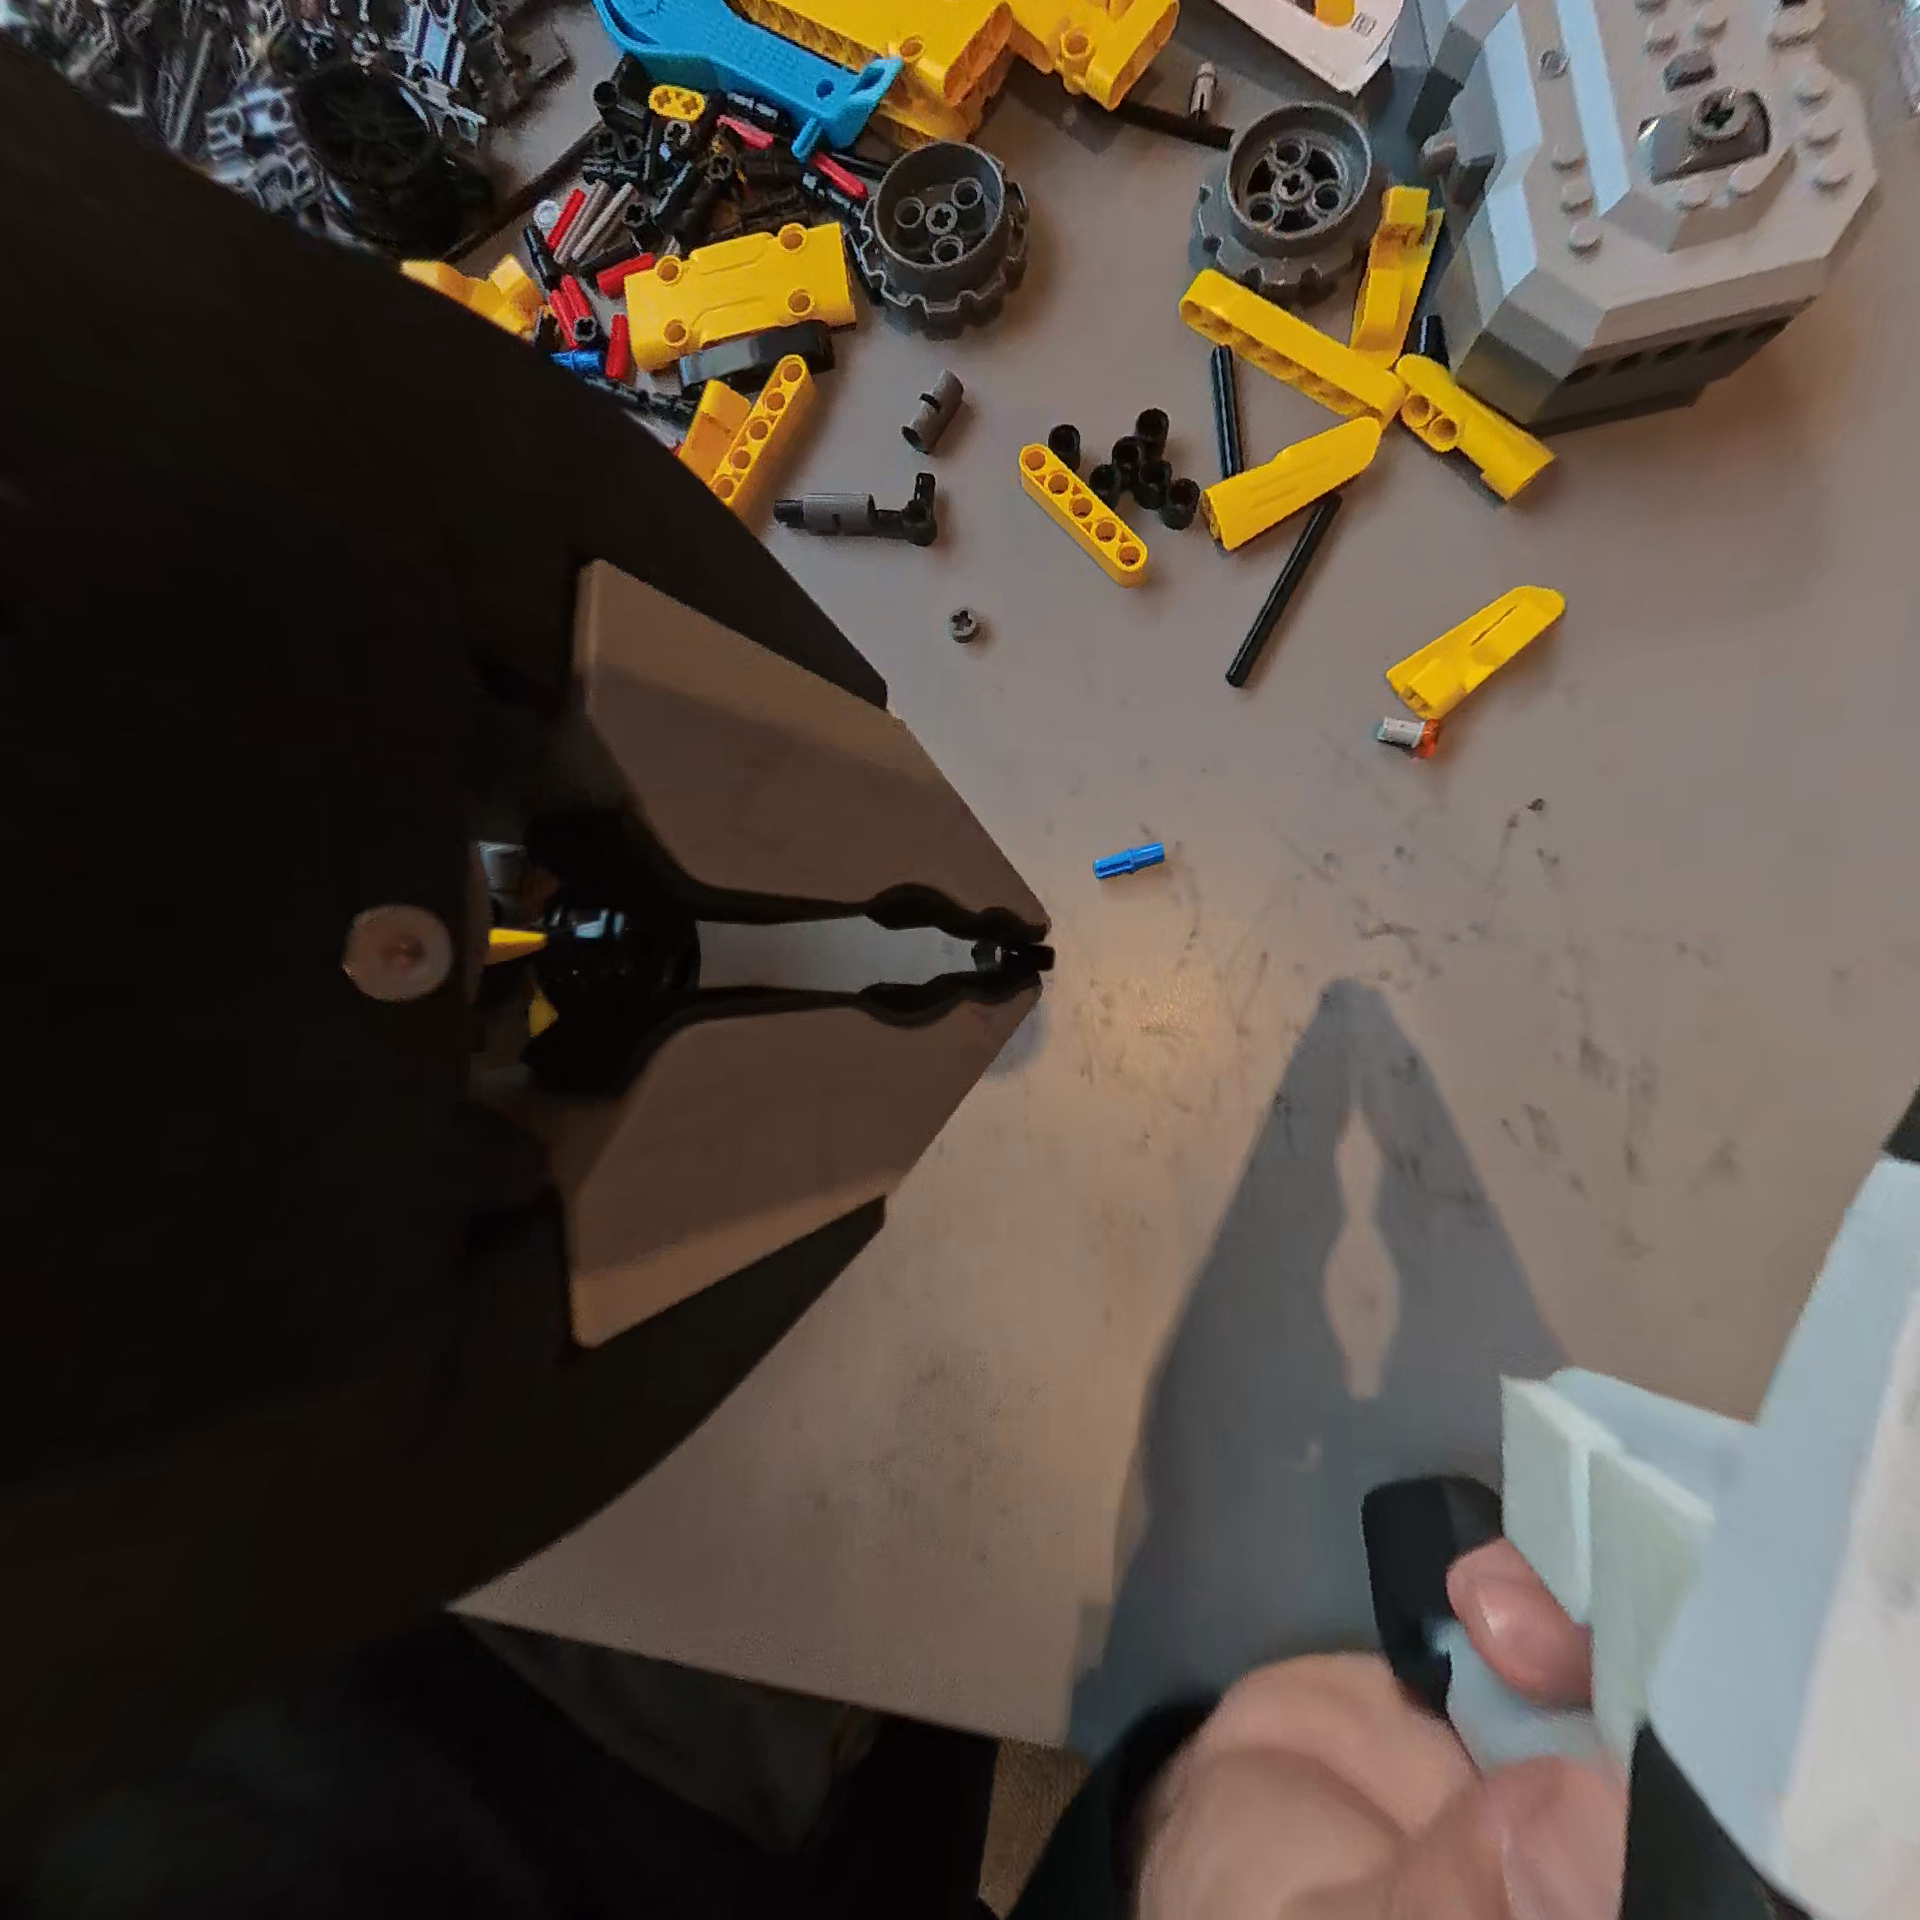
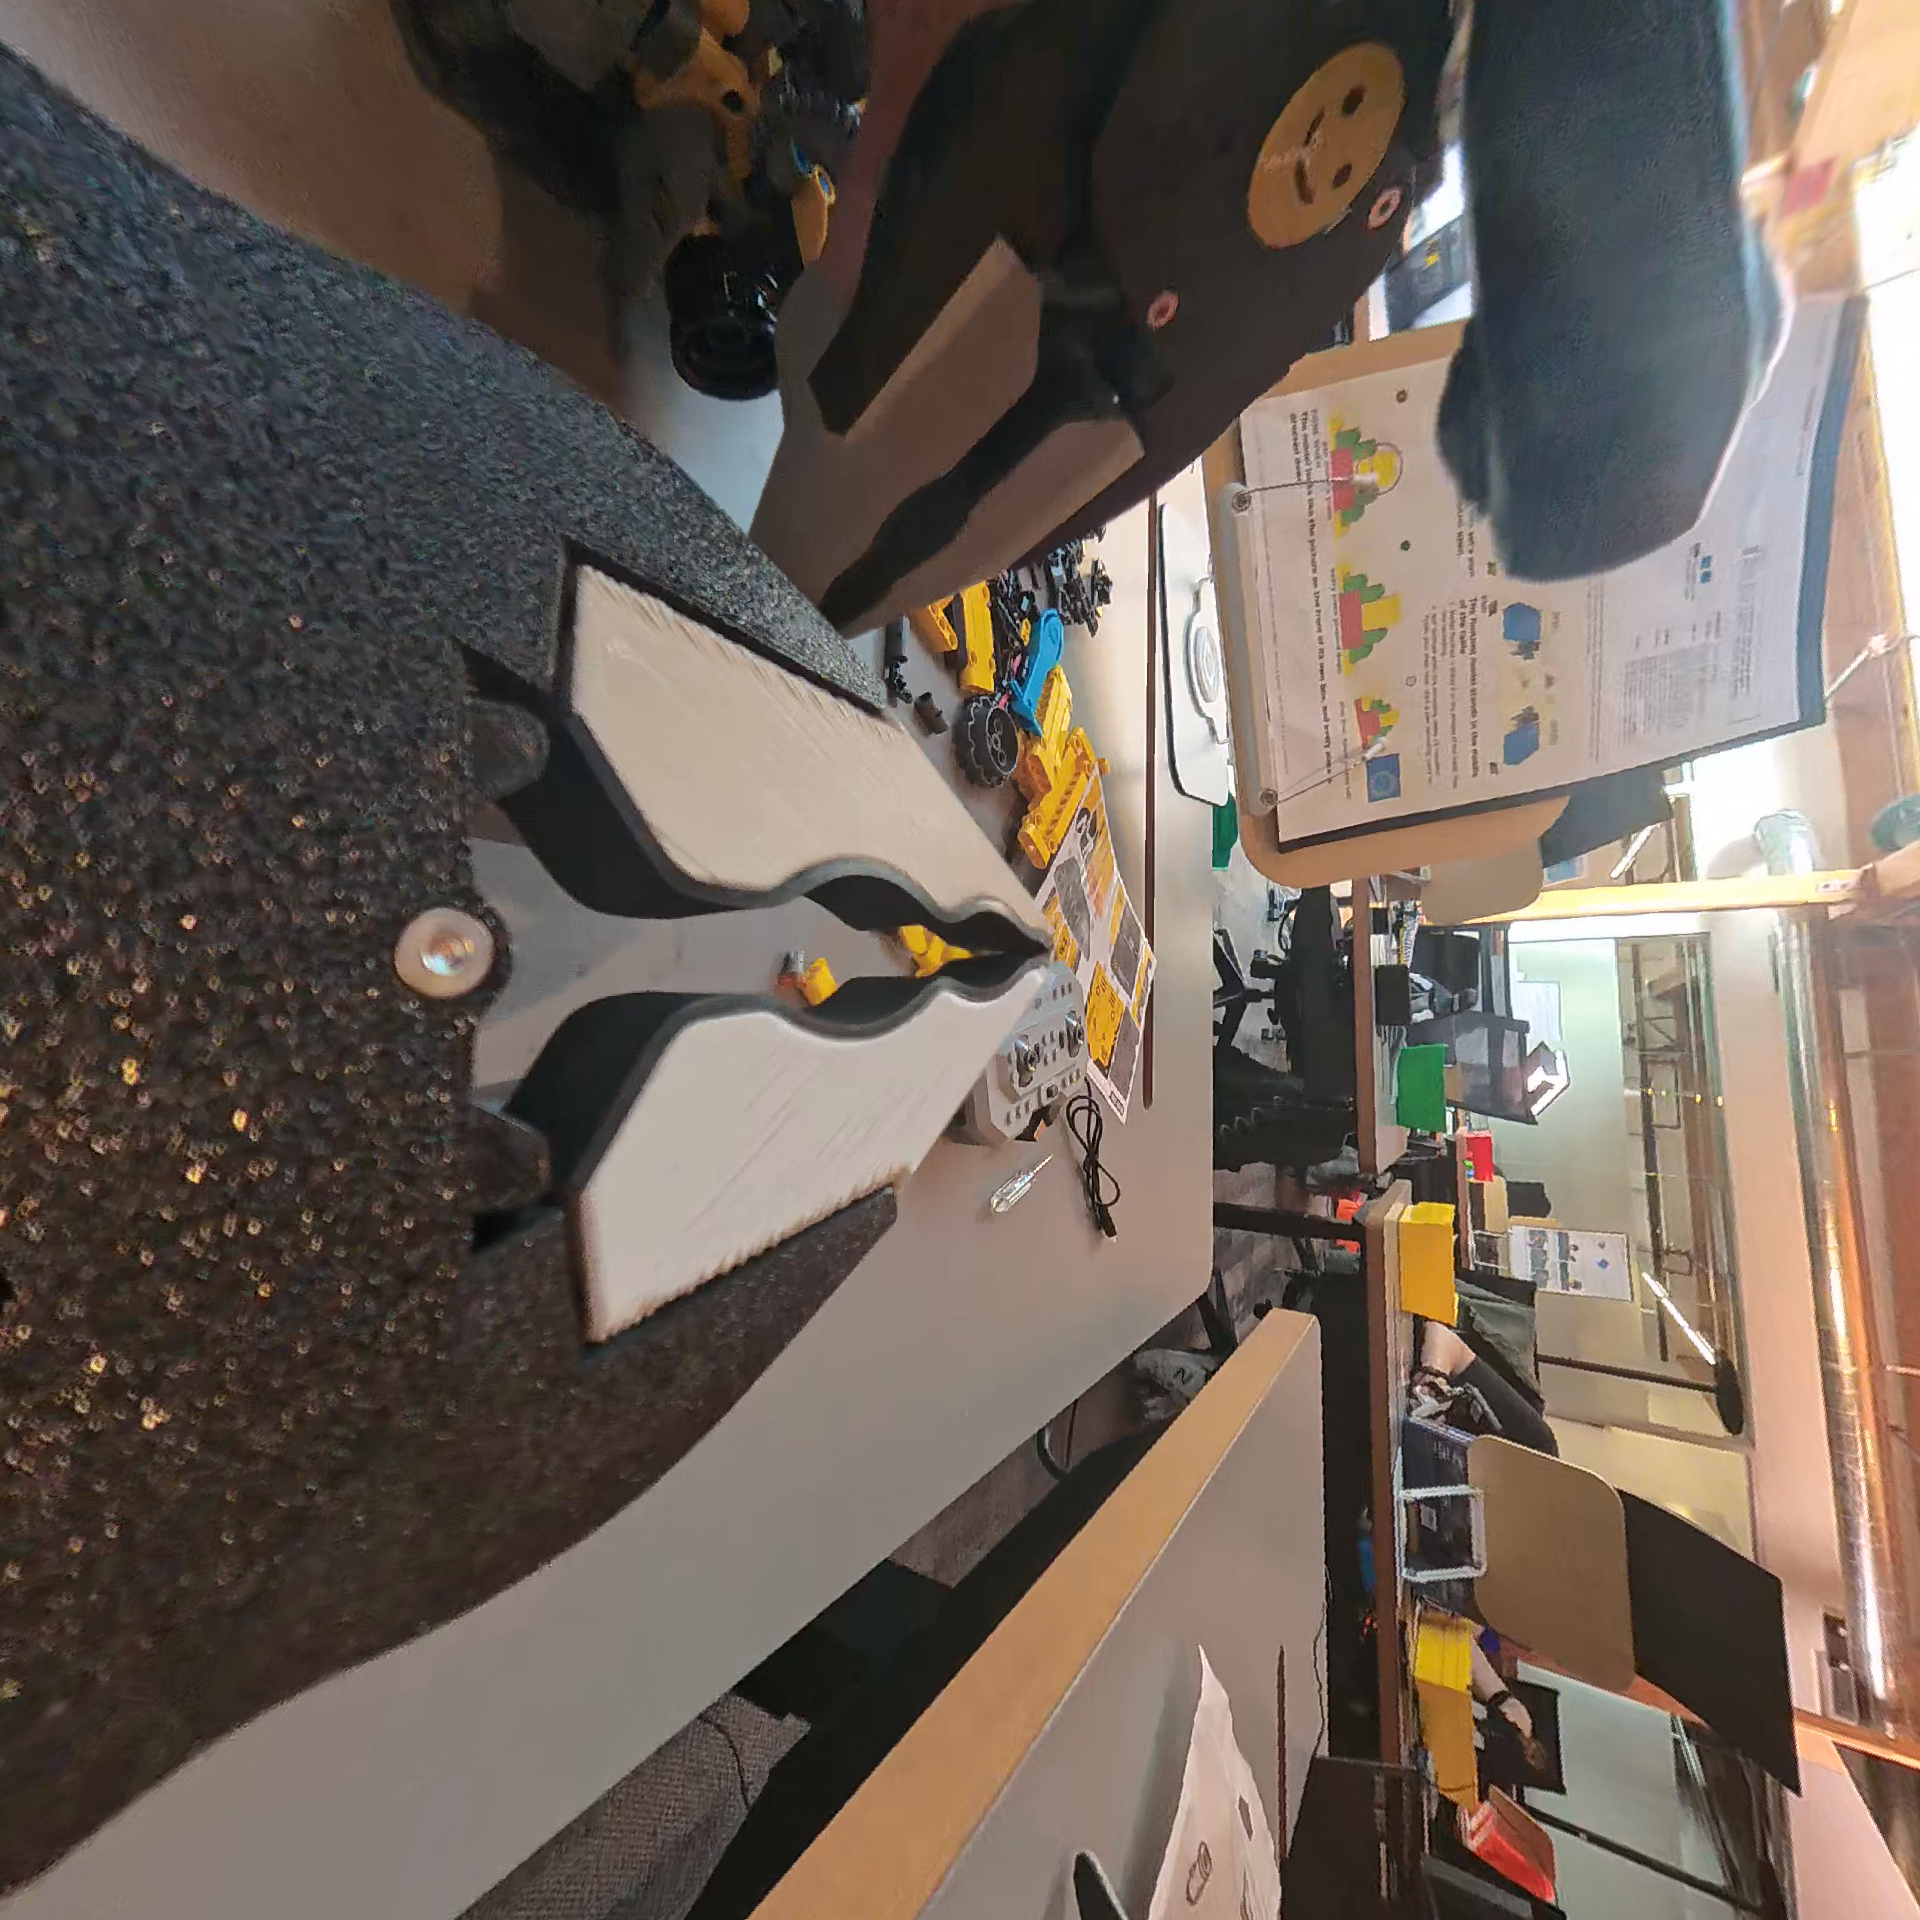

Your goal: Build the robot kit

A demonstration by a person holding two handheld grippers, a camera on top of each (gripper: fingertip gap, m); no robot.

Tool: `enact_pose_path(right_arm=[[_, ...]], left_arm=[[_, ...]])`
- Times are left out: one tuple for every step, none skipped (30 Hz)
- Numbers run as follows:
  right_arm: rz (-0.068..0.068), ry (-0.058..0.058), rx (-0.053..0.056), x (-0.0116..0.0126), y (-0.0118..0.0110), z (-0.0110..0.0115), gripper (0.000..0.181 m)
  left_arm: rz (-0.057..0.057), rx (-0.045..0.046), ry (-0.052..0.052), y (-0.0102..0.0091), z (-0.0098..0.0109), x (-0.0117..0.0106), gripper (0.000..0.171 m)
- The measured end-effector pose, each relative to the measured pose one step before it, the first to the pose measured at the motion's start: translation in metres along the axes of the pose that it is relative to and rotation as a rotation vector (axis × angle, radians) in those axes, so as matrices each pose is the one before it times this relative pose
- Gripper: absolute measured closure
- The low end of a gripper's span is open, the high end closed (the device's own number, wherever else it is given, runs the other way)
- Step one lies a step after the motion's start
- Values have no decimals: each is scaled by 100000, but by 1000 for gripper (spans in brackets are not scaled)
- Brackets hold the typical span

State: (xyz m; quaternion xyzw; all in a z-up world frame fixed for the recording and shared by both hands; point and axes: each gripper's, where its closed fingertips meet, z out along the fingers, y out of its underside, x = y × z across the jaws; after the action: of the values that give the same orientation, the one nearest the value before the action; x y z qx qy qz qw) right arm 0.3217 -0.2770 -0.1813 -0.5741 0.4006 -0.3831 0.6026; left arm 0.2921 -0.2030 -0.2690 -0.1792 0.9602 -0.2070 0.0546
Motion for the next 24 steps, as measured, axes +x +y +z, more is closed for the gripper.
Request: enact_pose_path(right_arm=[[209, -749, -507, -91, 92, 82, 181], [18, -561, -88, -95, 24, 33, 181], [4, -728, 350, -133, -68, 5, 181], [28, -617, 490, -114, -78, 2, 181], [151, -589, 126, -94, -17, 31, 181], [259, -495, -296, -77, 53, 73, 181], [224, -304, -442, -52, 84, 98, 181], [61, -206, -502, -54, 83, 85, 181], [-167, -125, -531, -53, 88, 73, 181], [-382, 140, -432, -40, 65, 44, 181], [-527, 474, -16, 9, -14, -13, 181], [-495, 429, 345, -7, -75, -51, 181], [-301, 317, 334, -5, -65, -33, 181], [-129, 138, -57, -17, 0, 17, 181], [-101, 62, -459, -1, 75, 52, 181], [-75, 131, -483, 16, 78, 46, 181], [13, 173, -124, 26, 17, 23, 181], [70, 135, 182, 19, -26, 0, 181], [77, 211, 156, 30, -32, -25, 181], [13, 210, 97, 44, -14, -33, 181], [13, 104, 113, 20, -16, -28, 181], [22, -100, 74, -14, -10, -17, 181], [42, -149, -34, -11, 4, 3, 181], [18, -146, -73, -32, 11, 21, 181]], left_arm=[[396, -1948, -418, 218, 466, -16, 170], [217, -1421, -86, 154, 427, 88, 170], [579, -1420, 78, 152, 399, 154, 170], [1178, -2538, -535, 255, 363, 101, 170], [1740, -2149, -1548, 173, 278, -9, 170], [2280, -1201, -1807, 32, 182, -13, 171], [2532, -1437, -2660, 53, 119, -145, 170], [2658, -2065, -2271, 110, 114, -125, 170], [2172, -1768, -895, 72, 115, 22, 171], [1273, -885, 654, -8, 131, 174, 171], [662, -340, 1731, -50, 136, 254, 171], [455, -456, 1480, -26, 146, 169, 171], [375, -1037, 438, 52, 119, 8, 171], [558, -665, 83, -7, 84, 17, 170], [870, -300, 457, -60, 96, 139, 168], [905, -668, 444, -8, 85, 176, 168], [530, 90, -430, -143, 19, 12, 169], [529, -451, -616, -65, 13, -30, 168], [497, -368, -530, -37, -18, -40, 165], [45, 125, -90, -78, -76, 10, 163], [-278, 665, 408, -83, -181, 63, 160], [-470, 1538, -7, -134, -322, -52, 157], [-619, 1969, -332, -124, -456, -163, 156], [-915, 1794, -915, -39, -620, -322, 155]])
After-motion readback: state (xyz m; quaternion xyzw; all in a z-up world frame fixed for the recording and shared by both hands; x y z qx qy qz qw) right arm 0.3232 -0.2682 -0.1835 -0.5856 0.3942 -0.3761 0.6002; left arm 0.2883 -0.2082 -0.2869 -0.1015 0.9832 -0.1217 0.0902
